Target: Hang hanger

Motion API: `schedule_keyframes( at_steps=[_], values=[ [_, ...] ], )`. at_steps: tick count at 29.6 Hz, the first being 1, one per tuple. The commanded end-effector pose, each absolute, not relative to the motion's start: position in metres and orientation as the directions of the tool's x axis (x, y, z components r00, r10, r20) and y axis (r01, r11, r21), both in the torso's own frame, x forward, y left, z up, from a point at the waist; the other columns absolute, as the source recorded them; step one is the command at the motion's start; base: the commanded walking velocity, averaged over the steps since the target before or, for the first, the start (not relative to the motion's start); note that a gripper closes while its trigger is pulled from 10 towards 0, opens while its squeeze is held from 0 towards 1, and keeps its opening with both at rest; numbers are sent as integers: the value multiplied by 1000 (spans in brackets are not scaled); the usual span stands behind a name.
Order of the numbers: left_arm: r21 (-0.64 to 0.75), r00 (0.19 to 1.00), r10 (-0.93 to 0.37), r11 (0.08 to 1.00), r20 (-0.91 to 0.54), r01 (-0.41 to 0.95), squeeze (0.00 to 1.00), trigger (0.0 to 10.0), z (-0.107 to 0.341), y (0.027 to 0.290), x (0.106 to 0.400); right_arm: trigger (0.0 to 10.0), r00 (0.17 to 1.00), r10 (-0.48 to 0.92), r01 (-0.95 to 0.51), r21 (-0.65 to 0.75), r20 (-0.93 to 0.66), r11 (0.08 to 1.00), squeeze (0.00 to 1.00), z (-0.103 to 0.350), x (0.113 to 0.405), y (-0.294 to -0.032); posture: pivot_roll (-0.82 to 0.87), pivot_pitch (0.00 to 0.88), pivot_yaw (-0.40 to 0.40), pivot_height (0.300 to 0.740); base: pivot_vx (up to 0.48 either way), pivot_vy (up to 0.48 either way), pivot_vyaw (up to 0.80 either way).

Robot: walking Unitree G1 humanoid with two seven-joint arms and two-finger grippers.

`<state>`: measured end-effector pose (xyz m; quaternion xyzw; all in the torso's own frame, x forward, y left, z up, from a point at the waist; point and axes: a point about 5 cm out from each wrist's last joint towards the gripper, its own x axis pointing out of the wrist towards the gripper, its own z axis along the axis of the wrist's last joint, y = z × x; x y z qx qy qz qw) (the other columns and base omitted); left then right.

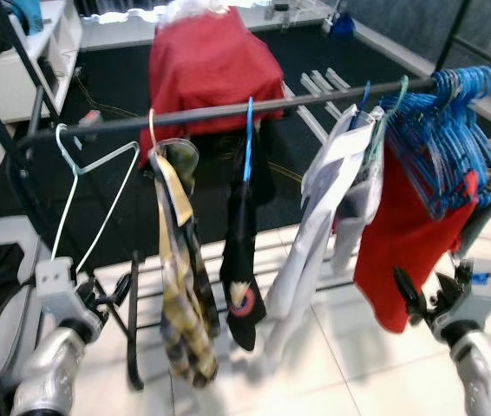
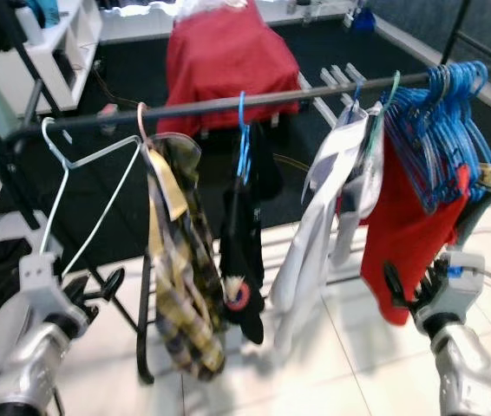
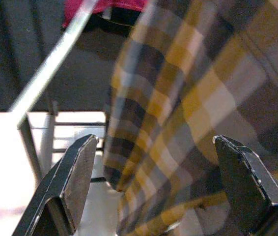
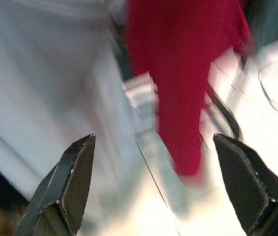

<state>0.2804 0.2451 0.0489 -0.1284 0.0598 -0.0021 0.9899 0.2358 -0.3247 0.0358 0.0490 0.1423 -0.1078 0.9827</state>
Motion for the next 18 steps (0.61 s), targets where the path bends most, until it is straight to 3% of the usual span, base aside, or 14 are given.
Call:
schedule_keyframes(
  at_steps=[1,5,12,18],
  values=[
    [-228,984,-21,973,-179,-21,0,10000,31,237,271,10000,893,-239,273,36,-382,961,0,8,213,-326,-102,104,-4,740,0,0,0],
    [-217,979,-16,976,-205,-29,0,10000,22,233,265,10000,881,-256,300,52,-398,953,0,4,205,-328,-101,101,-3,740,0,0,0],
    [-273,986,32,959,-161,-75,0,10000,20,229,264,10000,900,-181,237,97,-396,967,0,12,211,-321,-84,78,-87,740,0,0,0],
    [-280,986,54,955,-159,-98,0,10000,17,228,262,10000,904,-192,241,85,-382,967,0,12,216,-324,-80,69,-77,740,0,0,0]
  ],
)
